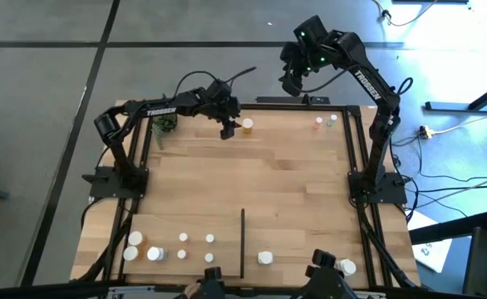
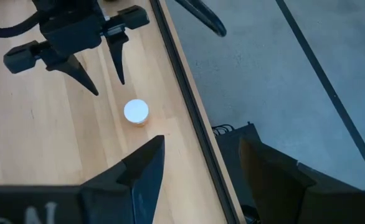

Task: Pick and place medicine bottles onto shelf by color
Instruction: Put the big orange pill bottle on the shelf aligned with the other big orange pill bottles

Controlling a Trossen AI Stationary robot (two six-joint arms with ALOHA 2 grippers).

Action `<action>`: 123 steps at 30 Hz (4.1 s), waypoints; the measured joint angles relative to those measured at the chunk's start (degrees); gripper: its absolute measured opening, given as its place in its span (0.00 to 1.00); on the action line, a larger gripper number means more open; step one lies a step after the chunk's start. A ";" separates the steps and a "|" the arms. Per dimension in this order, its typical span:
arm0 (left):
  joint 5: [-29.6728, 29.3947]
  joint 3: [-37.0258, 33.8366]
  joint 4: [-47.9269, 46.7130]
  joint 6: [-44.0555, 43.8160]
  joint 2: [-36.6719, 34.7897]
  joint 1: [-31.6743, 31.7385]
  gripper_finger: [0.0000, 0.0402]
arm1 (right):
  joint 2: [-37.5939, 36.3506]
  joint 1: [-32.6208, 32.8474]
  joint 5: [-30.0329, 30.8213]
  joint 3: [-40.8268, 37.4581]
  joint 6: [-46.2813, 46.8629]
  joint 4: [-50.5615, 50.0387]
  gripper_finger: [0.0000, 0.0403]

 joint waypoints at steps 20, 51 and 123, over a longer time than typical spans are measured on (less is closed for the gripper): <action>-3.76 -0.03 2.31 -4.42 2.30 -1.07 0.82 | 0.00 0.00 0.00 0.00 -0.02 -0.04 0.52; -12.84 0.00 12.31 -2.86 10.88 -3.32 0.86 | 0.02 0.00 0.00 -0.02 -0.02 -0.04 0.52; -20.93 0.00 -9.60 -24.53 -6.92 -8.12 0.47 | 0.04 0.01 0.00 -0.02 -0.03 -0.04 0.52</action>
